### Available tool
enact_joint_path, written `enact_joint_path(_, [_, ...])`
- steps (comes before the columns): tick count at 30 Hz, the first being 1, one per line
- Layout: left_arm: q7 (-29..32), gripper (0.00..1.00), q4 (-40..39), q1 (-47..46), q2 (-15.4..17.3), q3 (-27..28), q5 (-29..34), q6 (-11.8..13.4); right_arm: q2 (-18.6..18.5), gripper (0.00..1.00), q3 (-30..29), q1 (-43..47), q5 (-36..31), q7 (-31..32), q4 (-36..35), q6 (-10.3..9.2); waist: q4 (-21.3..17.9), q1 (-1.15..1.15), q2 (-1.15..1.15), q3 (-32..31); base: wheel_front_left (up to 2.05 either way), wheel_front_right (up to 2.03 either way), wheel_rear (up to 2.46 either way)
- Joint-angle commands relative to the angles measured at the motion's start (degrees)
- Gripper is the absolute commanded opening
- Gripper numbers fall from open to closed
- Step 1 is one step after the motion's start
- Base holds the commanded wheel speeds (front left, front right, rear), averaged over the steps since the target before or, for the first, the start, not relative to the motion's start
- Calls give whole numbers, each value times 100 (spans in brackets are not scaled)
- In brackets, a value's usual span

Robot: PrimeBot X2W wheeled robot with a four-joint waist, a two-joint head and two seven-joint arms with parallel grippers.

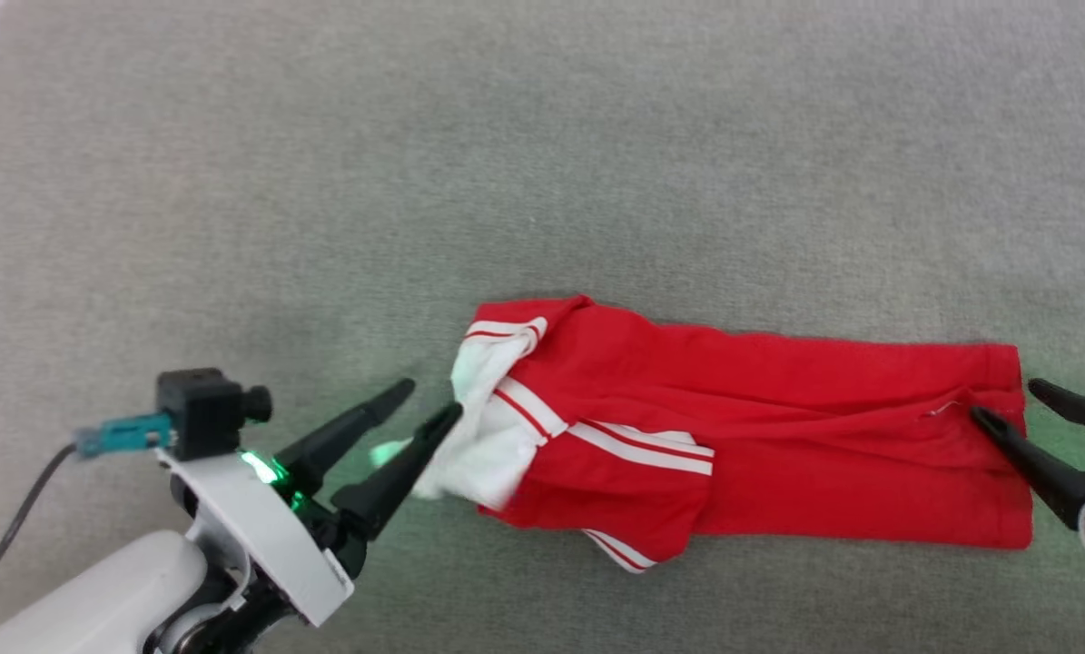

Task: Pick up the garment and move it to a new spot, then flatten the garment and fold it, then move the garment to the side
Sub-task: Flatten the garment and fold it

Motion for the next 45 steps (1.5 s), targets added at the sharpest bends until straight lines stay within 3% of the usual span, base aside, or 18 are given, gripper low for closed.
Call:
enact_joint_path(1, [-184, 100, -1, 110, -42, 71, 12, 25, 35, 100, -125, 126, 84, -23, 15, -8, 138, 0, 0, -130, 0, 0, 0])
enact_joint_path(8, [-616, 100, 349, 513, -593, 639, 352, 88, 129, 100, -685, 575, 344, 193, 296, -9, 413, 0, 0, -277, 0, 0, 0])
enact_joint_path(12, [-616, 100, 702, 822, -1157, 1365, 963, 157, 176, 100, -941, 783, 540, 487, 553, -9, 567, 0, 0, -317, 0, 0, 0])
enact_joint_path(17, [-617, 100, 1173, 1252, -1891, 2458, 2016, 187, 362, 100, -1159, 891, 763, 946, 890, -9, 710, 0, 0, -315, 0, 0, 0])
enact_joint_path(25, [-617, 100, 1388, 1685, -2825, 3971, 4017, -8, 724, 100, -1140, 697, 608, 1463, 1105, -8, 831, 0, 0, -302, 0, 0, 0])
enact_joint_path(30, [-617, 100, 1191, 1842, -3222, 4583, 5184, -62, 1056, 100, -1048, 477, 340, 1747, 1319, -7, 839, 0, 0, -292, 0, 0, 0])
enact_joint_path(35, [-618, 100, 1334, 1917, -3477, 4727, 5703, -86, 1473, 100, -918, 234, 22, 1929, 1610, -5, 837, 0, 0, -266, 0, 0, 0])
enact_joint_path(36, [-618, 100, 1361, 1920, -3510, 4711, 5736, -92, 1537, 91, -876, 210, -14, 1971, 1653, -5, 834, 0, 0, -262, 0, 0, 0])
enact_joint_path(37, [-618, 100, 1351, 1909, -3513, 4692, 5757, -94, 1589, 47, -825, 201, -32, 2005, 1677, -4, 828, 0, 0, -257, 0, 0, 0])
enact_joint_path(38, [-618, 100, 1342, 1909, -3518, 4688, 5749, -95, 1645, 31, -810, 171, -57, 2022, 1684, -4, 815, 0, 0, -246, 0, 0, 0])
enact_joint_path(39, [-618, 100, 1339, 1921, -3515, 4684, 5729, -93, 1697, 5, -848, 136, -59, 2009, 1709, -3, 798, 0, 0, -240, 0, 0, 0])
enact_joint_path(40, [-618, 100, 1316, 1935, -3491, 4694, 5736, -93, 1705, 0, -871, 122, -74, 2010, 1705, -3, 776, 0, 0, -235, 0, 0, 0])
enact_joint_path(45, [-618, 100, 1191, 2045, -3454, 4878, 5858, -95, 1561, 0, -1274, 24, -51, 1786, 1643, -10, 561, 0, 0, -229, 0, 0, 0])
